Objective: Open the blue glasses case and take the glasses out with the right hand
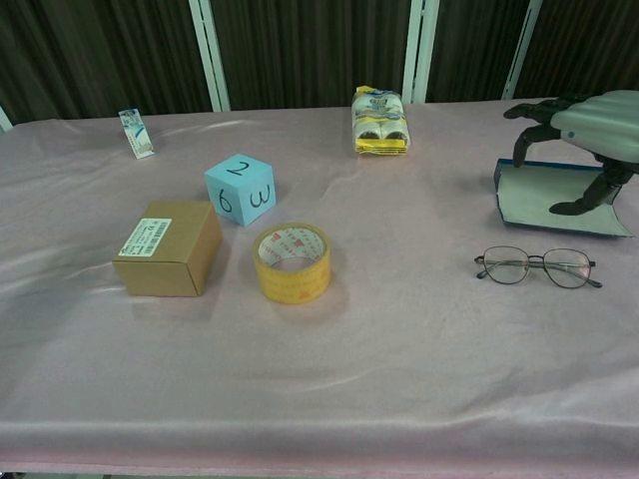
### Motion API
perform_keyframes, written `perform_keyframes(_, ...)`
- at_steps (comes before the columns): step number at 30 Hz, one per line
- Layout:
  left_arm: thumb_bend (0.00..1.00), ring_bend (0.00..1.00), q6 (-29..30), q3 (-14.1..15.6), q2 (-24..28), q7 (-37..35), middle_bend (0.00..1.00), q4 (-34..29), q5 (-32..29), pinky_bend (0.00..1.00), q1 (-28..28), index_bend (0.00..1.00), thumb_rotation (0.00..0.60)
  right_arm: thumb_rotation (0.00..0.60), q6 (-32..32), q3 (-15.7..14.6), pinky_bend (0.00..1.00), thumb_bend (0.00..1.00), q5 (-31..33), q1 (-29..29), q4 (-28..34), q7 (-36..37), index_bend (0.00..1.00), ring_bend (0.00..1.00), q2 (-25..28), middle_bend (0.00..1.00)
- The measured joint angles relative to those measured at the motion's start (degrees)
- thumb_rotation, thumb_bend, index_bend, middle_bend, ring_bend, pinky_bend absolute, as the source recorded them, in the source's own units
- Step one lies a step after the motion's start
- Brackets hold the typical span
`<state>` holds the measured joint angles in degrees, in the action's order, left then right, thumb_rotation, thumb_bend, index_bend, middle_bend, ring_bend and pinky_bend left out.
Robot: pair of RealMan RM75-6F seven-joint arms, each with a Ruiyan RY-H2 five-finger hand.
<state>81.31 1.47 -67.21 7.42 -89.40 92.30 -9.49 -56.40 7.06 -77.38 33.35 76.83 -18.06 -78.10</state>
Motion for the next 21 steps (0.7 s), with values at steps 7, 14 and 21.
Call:
perform_keyframes(7, 0.42, 0.00, 0.7, 0.3, 0.3, -0.6, 0.00, 0.2, 0.6, 0.05, 0.3, 0.00, 0.600, 0.600, 1.5, -3.0, 0.00, 0.47, 1.9, -2.5, 8.5, -0.6, 0.55, 0.00, 6.2, 0.10)
perform_keyframes(14, 0.42, 0.00, 0.9, 0.3, 0.6, -1.5, 0.00, 0.3, 0.6, 0.05, 0.3, 0.00, 0.600, 0.600, 1.7, -4.0, 0.00, 0.48, 2.1, -3.1, 3.0, 0.6, 0.57, 0.00, 0.7, 0.10)
perform_keyframes(21, 0.42, 0.00, 1.0, 0.3, 0.7, -1.7, 0.00, 0.4, 0.7, 0.05, 0.3, 0.00, 0.600, 0.600, 1.6, -4.2, 0.00, 0.51, 1.5, -2.6, -1.3, 0.7, 0.57, 0.00, -3.2, 0.10)
